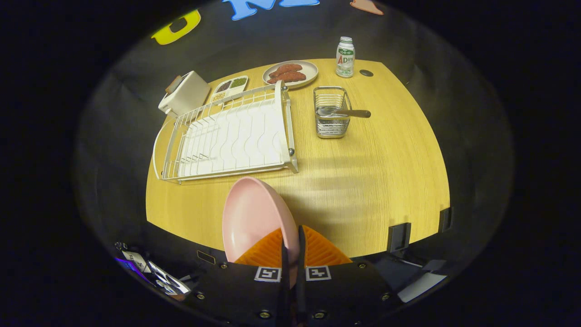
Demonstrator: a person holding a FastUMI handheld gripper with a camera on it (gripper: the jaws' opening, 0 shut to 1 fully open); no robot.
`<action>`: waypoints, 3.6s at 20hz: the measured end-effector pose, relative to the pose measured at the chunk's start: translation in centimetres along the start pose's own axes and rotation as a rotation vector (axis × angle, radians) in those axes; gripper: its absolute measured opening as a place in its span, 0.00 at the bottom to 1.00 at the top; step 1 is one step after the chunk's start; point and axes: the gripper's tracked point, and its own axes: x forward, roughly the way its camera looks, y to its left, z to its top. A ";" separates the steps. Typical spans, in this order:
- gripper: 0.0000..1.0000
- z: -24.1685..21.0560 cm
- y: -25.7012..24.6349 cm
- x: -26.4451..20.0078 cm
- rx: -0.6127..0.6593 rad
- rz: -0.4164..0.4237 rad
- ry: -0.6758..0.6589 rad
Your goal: Take the plate from the dish rack, then take the spoon from the basket and place it into the plate.
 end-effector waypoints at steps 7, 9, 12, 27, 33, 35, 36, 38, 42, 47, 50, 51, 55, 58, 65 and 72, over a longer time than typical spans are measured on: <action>0.05 0.1 1.1 3.6 0.039 0.099 -0.053; 0.05 0.3 1.0 4.7 0.046 0.109 -0.067; 0.05 0.0 0.3 6.3 0.050 0.112 -0.062; 0.15 0.9 -2.2 8.0 0.177 0.203 -0.139; 0.16 3.7 -3.7 5.3 0.057 0.139 -0.348; 0.16 4.6 -4.2 4.5 0.025 0.122 -0.420; 0.16 5.1 -4.4 4.1 0.012 0.119 -0.459; 0.16 6.4 -5.1 3.2 -0.016 0.101 -0.557; 0.16 9.1 -7.2 1.7 -0.120 0.017 -0.782; 0.17 10.7 -8.7 2.7 -0.156 -0.013 -0.882; 0.17 12.4 -9.7 3.4 -0.165 -0.030 -0.951; 0.17 13.0 -10.1 3.8 -0.172 -0.046 -0.965; 0.17 15.2 -10.4 5.5 -0.133 -0.005 -0.995; 0.17 16.9 -10.8 5.8 -0.130 -0.016 -1.040; 0.17 20.8 -10.3 5.9 -0.154 -0.010 -1.103; 0.19 22.6 -9.6 5.8 -0.155 0.020 -1.109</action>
